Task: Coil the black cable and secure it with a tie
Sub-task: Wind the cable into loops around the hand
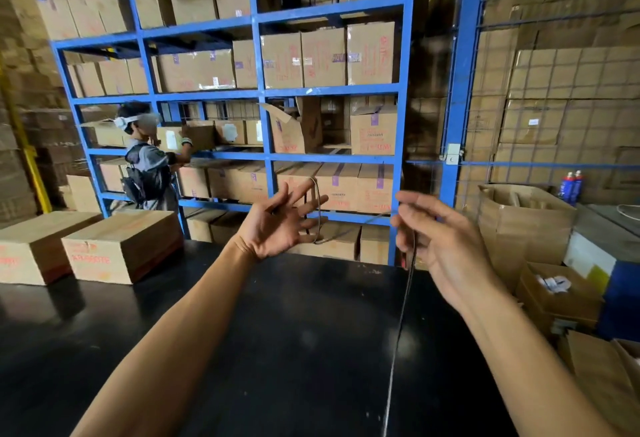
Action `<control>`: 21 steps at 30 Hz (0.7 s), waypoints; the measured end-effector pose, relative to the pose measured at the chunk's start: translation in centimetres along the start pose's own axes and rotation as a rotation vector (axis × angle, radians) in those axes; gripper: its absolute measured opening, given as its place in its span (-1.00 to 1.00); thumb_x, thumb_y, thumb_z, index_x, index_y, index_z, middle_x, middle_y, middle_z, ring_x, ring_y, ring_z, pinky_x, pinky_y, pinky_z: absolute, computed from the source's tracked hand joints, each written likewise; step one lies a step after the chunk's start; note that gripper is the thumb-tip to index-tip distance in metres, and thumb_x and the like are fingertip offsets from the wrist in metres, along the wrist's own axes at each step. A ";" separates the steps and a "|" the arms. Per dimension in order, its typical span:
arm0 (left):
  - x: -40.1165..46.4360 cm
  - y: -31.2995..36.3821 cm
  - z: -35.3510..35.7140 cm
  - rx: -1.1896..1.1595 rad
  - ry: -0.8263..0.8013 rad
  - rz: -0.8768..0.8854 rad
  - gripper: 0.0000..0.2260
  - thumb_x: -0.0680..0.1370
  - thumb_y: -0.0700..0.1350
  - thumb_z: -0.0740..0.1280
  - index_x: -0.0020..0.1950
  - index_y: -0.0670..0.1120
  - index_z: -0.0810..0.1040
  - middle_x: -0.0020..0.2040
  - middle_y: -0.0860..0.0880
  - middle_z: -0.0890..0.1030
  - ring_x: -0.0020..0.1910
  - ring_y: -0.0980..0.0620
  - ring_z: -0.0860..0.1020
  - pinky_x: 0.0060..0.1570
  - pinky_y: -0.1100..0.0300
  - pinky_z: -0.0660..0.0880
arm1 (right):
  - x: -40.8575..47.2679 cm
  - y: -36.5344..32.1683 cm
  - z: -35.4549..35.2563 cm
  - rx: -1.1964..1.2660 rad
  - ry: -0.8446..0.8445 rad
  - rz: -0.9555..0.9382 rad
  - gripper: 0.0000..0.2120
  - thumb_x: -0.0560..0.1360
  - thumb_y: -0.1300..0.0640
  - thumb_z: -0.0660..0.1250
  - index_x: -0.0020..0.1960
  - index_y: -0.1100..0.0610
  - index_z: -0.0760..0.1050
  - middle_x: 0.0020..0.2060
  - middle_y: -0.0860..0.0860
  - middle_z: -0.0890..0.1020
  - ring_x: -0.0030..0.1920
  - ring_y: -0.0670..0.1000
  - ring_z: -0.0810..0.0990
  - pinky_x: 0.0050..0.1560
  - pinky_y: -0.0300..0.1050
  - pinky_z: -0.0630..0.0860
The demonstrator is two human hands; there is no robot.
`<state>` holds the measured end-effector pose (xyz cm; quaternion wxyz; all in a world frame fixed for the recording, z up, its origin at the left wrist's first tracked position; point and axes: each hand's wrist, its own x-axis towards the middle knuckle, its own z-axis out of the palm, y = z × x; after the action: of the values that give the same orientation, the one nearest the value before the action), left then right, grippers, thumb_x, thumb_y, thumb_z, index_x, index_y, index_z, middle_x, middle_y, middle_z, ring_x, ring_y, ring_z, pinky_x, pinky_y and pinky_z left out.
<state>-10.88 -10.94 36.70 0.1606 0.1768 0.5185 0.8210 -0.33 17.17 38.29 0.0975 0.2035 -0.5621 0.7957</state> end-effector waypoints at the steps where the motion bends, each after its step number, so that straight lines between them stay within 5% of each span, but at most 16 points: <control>1: -0.1 -0.5 0.2 0.024 -0.039 -0.043 -0.51 0.66 0.20 0.05 0.55 0.09 0.38 0.61 -0.16 0.28 0.43 -0.19 0.32 0.44 -0.34 0.20 | 0.8 -1.0 0.1 -0.027 -0.005 -0.022 -0.84 0.49 0.21 0.45 0.02 0.03 0.73 -0.16 0.10 0.75 -0.28 0.00 0.67 -0.31 -0.19 0.60; 5: -1.2 -2.1 1.9 0.096 -0.199 -0.219 -0.48 0.65 0.19 0.08 0.61 0.08 0.27 0.64 -0.08 0.13 0.32 0.04 0.42 0.45 -0.12 0.15 | 4.4 -3.8 0.3 -0.287 0.006 -0.091 -0.81 0.56 0.25 0.42 0.12 0.05 0.67 -0.14 0.08 0.77 -0.28 -0.04 0.69 -0.30 -0.23 0.61; 7: -1.8 -2.6 3.1 0.170 -0.277 -0.281 -0.49 0.63 0.20 0.15 0.57 0.09 0.35 0.59 -0.08 0.17 0.26 -0.08 0.37 0.33 -0.04 0.19 | 6.1 -4.2 0.4 -0.463 0.009 -0.116 -0.78 0.56 0.24 0.41 0.19 0.07 0.64 -0.14 0.08 0.77 -0.30 -0.05 0.69 -0.30 -0.23 0.61; 11: -2.6 -3.0 4.5 0.202 -0.450 -0.332 -0.53 0.62 0.22 0.14 0.51 0.17 0.42 0.53 0.03 0.43 0.51 -0.28 0.08 0.48 -0.23 0.03 | 8.6 -3.4 0.3 -0.830 0.007 -0.216 -0.82 0.61 0.15 0.35 0.18 -0.01 0.63 -0.18 -0.06 0.75 -0.37 -0.16 0.64 -0.35 -0.19 0.58; 18: -2.5 -4.0 6.2 0.123 -0.645 -0.316 -0.46 0.66 0.19 0.05 0.63 0.07 0.19 0.65 -0.15 0.13 0.60 -0.37 0.04 0.52 -0.41 -0.08 | 9.6 0.6 -0.4 -1.050 -0.079 -0.271 -0.92 0.56 0.02 0.43 0.02 -0.12 0.68 -0.14 -0.31 0.63 -0.01 -0.23 0.60 0.08 -0.06 0.56; 21: -2.2 -3.8 6.6 0.000 -0.678 -0.243 -0.46 0.66 0.19 0.11 0.63 0.08 0.19 0.62 -0.29 0.10 0.59 -0.41 -0.01 0.49 -0.43 -0.13 | 8.4 3.5 -1.1 -1.001 -0.232 -0.120 -0.82 0.60 0.14 0.37 0.05 -0.12 0.67 -0.01 -0.14 0.68 0.07 -0.06 0.64 0.19 0.06 0.57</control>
<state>-5.58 -5.14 35.56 0.4199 0.3762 0.4528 0.6907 -9.42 16.39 38.60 0.1657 0.2506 -0.8685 0.3943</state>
